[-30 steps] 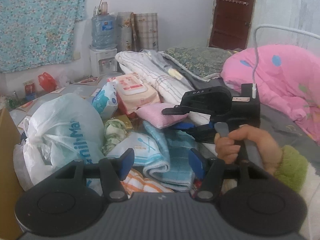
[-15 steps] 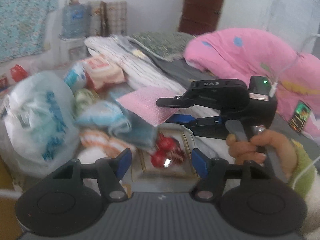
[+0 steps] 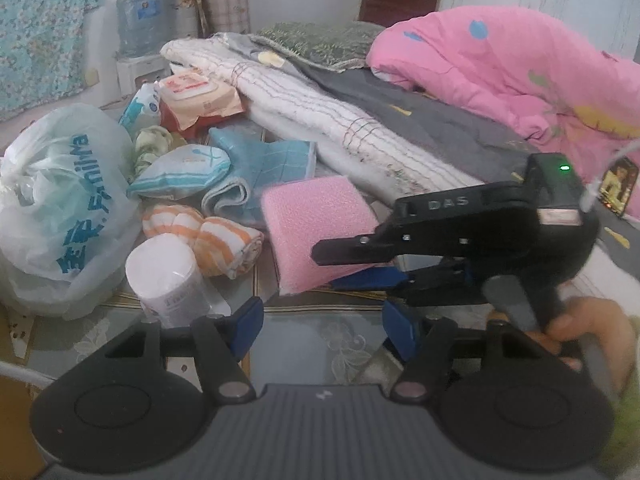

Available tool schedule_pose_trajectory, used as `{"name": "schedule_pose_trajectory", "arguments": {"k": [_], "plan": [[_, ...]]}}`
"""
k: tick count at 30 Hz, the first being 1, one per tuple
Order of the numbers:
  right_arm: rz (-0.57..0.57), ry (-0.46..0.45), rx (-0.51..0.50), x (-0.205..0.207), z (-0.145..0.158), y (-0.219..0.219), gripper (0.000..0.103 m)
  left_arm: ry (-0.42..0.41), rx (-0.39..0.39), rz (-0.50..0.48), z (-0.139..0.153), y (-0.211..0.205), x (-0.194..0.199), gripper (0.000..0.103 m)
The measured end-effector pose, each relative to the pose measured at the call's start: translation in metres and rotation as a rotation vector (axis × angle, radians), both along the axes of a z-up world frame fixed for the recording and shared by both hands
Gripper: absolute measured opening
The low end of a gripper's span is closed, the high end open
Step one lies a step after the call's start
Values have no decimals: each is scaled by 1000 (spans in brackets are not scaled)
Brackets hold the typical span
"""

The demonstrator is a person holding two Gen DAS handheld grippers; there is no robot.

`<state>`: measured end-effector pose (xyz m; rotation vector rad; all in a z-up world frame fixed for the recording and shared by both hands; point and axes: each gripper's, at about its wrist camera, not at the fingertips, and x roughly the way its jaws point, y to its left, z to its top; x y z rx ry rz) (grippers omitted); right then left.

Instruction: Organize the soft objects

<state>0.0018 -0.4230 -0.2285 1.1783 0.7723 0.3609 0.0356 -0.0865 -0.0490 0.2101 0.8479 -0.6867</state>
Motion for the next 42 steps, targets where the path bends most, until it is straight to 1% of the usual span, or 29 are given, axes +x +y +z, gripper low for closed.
{"name": "schedule_pose_trajectory", "arguments": {"k": [2,5,7,8,10,11,12,13,16,17,19,21,23,26,28,29,31,33,35,36,39,42], "plan": [[11,-3,-26,0,4,-1,33,8,2,7,-3,-4,5,65],[17,-3,-46,2,9,-10,40,15,4,7,-5,-9,11,64],[14,-4,-82,1,15,-15,50,23,2,3,-5,-12,15,64],[10,-5,-110,-4,19,-17,53,27,2,0,-6,-13,16,64],[10,-3,-149,-8,24,-22,67,38,1,-7,-7,-16,20,64],[10,-5,-167,-12,27,-25,70,46,1,-12,-8,-17,22,64],[11,-4,-176,-14,29,-28,76,54,0,-14,-9,-18,24,64],[13,-2,-182,-16,30,-31,77,64,-2,-17,-10,-19,26,64],[5,9,-235,-25,37,-40,77,97,-9,-21,-13,-21,32,64],[1,-1,-258,-28,41,-42,77,107,-13,-19,-14,-21,34,64],[-2,-52,-311,-32,53,-42,77,123,-21,-11,-14,-21,38,64],[-12,-102,-396,-33,65,-39,77,132,-29,-4,-14,-22,42,64],[-22,-143,-456,-28,73,-36,77,137,-29,-1,-15,-24,45,64],[-27,-169,-489,-13,76,-35,75,136,-28,6,-15,-30,50,64],[-30,-170,-509,1,76,-32,71,140,-31,10,-16,-34,54,64],[-23,-167,-516,8,73,-31,70,146,-33,12,-17,-36,56,64],[-12,-137,-518,21,66,-24,62,154,-32,22,-20,-39,61,64],[5,-128,-516,30,60,-19,56,155,-24,30,-21,-42,64,63],[12,-133,-515,33,59,-15,54,152,-20,33,-22,-44,66,62],[15,-135,-511,34,59,-15,52,150,-18,33,-23,-45,67,62],[29,-127,-465,37,55,-16,47,148,-19,29,-23,-48,68,61],[21,-125,-448,36,53,-16,46,136,-5,28,-23,-51,67,61]]}}
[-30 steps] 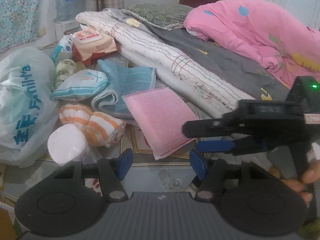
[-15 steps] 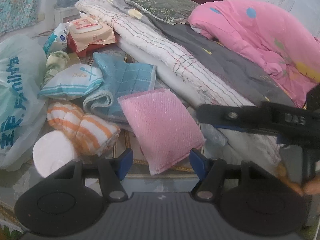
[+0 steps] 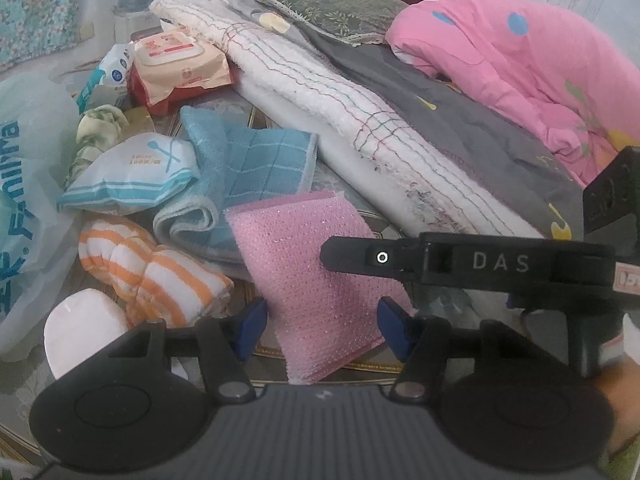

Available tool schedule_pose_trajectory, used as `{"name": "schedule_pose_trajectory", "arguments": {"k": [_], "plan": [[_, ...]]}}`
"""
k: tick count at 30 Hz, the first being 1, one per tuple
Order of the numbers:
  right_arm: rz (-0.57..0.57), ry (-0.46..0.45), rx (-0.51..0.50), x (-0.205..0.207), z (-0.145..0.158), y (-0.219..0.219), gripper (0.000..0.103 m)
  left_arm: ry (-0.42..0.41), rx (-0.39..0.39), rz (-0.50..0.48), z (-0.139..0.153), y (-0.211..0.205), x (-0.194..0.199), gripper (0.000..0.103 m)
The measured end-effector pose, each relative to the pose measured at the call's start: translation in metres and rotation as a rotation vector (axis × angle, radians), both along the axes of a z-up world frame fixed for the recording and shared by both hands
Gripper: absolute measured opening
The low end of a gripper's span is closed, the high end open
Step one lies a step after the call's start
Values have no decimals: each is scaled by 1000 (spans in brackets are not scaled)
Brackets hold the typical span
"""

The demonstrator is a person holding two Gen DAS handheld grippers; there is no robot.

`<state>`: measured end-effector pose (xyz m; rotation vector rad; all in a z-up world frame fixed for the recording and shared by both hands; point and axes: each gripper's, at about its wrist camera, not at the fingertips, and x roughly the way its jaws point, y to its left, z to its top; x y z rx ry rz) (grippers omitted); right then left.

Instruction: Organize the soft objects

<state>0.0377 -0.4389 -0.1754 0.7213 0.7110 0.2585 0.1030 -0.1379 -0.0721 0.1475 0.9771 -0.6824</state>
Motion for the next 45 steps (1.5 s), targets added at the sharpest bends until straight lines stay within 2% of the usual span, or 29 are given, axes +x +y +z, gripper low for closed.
{"name": "schedule_pose_trajectory", "arguments": {"k": [7,12,16,22,27,30,34,39,45], "plan": [[-20,-35,47,-13,9,-5,44,-52,2,-5,17,-2,-13,61],[-25,-116,42,-25,37,-6,44,-134,-11,-7,46,-2,-27,62],[8,-212,19,-26,72,0,44,-215,-32,15,81,6,-34,63],[156,-354,7,2,136,35,44,-319,-44,129,133,51,-33,64],[363,-407,4,48,179,110,44,-356,-43,328,160,123,-24,64],[502,-380,28,84,192,165,44,-372,-12,451,171,171,-17,64],[651,-286,51,129,193,240,44,-344,34,597,178,232,0,64],[760,-143,41,174,186,329,44,-231,56,725,167,298,35,64],[805,-23,-51,205,171,410,44,-85,48,793,143,361,78,64]]}}
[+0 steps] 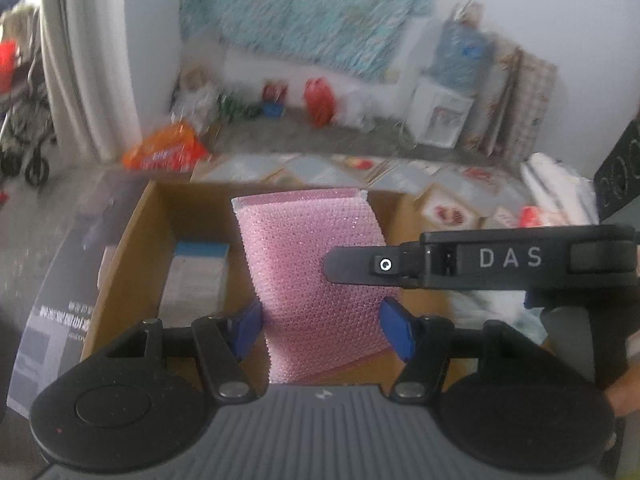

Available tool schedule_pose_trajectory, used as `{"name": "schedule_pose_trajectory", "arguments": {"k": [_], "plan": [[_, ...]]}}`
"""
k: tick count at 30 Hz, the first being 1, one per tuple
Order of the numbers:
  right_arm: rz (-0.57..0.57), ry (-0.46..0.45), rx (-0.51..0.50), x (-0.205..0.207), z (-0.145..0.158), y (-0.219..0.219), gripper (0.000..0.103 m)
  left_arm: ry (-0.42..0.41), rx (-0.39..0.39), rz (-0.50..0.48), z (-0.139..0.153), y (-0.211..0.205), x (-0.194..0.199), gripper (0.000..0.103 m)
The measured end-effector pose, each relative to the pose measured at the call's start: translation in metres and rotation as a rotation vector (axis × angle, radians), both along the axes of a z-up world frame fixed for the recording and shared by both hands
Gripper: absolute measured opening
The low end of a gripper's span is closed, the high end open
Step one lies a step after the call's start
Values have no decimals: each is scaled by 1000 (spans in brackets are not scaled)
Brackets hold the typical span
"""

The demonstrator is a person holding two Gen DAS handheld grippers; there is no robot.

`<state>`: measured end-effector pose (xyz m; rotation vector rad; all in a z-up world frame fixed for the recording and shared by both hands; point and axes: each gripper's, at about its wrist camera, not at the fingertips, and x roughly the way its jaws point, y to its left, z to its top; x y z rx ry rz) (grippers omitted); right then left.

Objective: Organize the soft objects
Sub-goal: 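Carry the pink sponge into the cardboard box and open the right gripper, then move the right tool back to the blue checked towel on the pile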

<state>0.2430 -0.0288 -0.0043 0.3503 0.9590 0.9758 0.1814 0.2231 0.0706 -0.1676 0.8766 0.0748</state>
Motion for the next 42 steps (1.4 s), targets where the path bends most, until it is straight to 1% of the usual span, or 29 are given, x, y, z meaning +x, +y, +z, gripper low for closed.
{"name": "schedule_pose_trajectory", "arguments": {"k": [3,6,8,10,13,18,21,22,25,27,30,33,35,37,39,42], "plan": [[-6,48,-36,17,-14,24,45,47,-14,20,-14,23,19,65],[-15,86,-72,35,-34,49,45,94,-46,42,-34,44,31,66],[-24,98,-98,44,-44,59,45,127,-66,48,-48,54,43,66],[-32,102,-127,51,-53,67,46,178,-79,64,-64,64,55,66],[-38,115,-137,59,-63,75,46,219,-69,84,-80,71,63,66],[-33,74,-153,58,-60,78,47,218,-63,84,-80,71,60,66],[-36,65,-130,61,-53,73,47,200,-47,88,-73,68,56,67],[-37,64,-120,61,-51,69,47,194,-43,87,-74,68,61,68],[-31,42,-82,54,-33,54,48,157,-15,84,-57,62,51,71],[-21,27,-45,47,-21,39,49,118,16,77,-41,54,38,74],[-9,4,20,29,0,4,54,49,50,55,-15,38,14,78],[-16,-31,96,2,20,-52,59,-36,49,3,13,17,-20,82],[-36,-66,139,-17,29,-96,62,-99,35,-56,30,-3,-48,87],[-81,-112,178,-38,36,-145,67,-153,26,-127,42,-25,-72,94],[-153,-160,209,-60,39,-199,70,-193,27,-198,46,-49,-93,96],[-279,-204,249,-92,32,-271,74,-213,34,-309,42,-93,-118,96]]}}
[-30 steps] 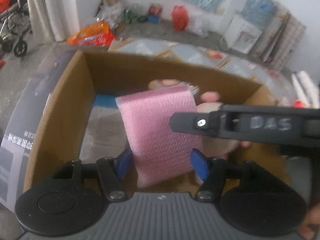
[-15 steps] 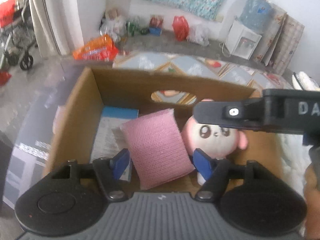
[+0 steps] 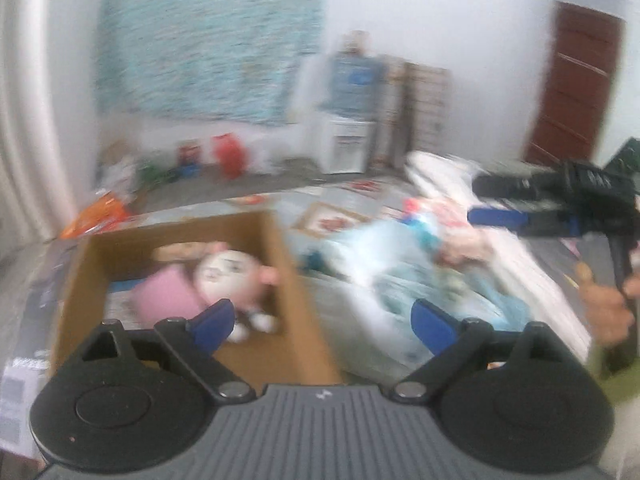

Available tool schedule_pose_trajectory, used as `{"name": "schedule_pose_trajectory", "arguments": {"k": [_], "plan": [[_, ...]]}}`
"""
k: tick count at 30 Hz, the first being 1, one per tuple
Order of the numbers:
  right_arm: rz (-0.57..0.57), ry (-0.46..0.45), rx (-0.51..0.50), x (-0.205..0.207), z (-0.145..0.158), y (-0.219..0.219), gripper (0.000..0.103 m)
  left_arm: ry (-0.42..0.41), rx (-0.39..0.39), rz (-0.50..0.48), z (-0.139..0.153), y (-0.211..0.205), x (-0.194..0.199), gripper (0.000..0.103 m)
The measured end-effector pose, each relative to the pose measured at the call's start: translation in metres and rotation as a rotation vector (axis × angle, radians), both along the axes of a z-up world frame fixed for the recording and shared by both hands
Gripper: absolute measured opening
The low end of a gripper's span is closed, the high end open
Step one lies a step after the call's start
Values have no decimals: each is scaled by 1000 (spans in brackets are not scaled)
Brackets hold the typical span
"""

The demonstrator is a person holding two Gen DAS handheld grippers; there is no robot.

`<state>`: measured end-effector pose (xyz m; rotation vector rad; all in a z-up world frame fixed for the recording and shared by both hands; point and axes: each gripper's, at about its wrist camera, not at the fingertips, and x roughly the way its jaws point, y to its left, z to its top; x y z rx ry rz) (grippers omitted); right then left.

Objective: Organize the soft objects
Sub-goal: 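Move the right tool back to the blue checked towel on the pile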

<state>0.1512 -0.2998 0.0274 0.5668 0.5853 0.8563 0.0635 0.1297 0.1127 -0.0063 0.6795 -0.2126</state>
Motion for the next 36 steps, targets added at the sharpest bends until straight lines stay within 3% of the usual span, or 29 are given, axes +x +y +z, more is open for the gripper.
{"name": "schedule_pose_trajectory", "arguments": {"k": [5,13,20,23,28,36], "plan": [[-151,14,81,-48,-33,-86,75,-51,-12,-123,-13,-62,-26,96],[-281,60,138,-87,-92,-137,76,-45,1,-254,-50,-145,-38,96],[-348,134,136,-76,-141,-142,76,-24,67,-298,-88,-194,-28,93],[-383,162,102,-62,-155,-137,70,14,67,-325,-101,-203,-22,85],[-425,221,5,-29,-180,-123,47,54,77,-340,-123,-209,-16,70],[-385,274,-50,-8,-202,-105,40,104,25,-329,-138,-196,-6,66]]}}
